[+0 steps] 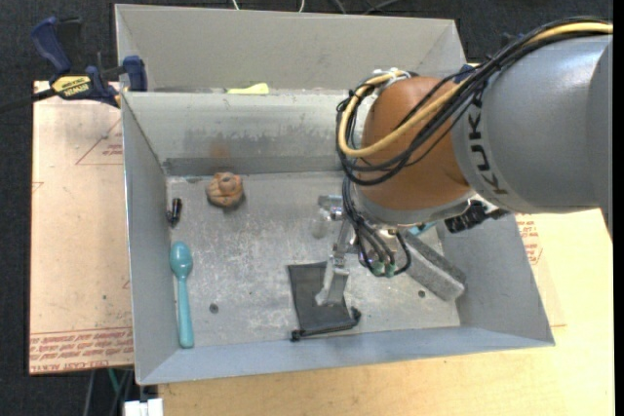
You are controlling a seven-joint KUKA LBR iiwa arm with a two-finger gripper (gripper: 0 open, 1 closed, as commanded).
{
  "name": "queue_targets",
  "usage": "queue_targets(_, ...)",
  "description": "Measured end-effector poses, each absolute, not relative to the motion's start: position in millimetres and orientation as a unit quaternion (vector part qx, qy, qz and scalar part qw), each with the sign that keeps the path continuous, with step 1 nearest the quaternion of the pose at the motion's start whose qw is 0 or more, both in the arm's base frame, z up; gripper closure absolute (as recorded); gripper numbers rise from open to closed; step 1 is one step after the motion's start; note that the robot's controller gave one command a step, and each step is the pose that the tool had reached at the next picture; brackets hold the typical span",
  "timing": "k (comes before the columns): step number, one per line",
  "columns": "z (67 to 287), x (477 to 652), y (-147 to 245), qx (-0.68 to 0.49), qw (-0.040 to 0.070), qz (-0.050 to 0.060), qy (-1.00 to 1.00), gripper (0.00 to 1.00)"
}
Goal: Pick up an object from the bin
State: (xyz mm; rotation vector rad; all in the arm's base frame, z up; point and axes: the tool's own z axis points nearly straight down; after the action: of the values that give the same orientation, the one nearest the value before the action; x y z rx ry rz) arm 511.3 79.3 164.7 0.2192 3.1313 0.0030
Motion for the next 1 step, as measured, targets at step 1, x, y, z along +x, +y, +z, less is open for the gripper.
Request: queue_targets(1, 171.0, 509.0, 66.0, -0.058, 0.000, 0.001, 0.998, 0.00)
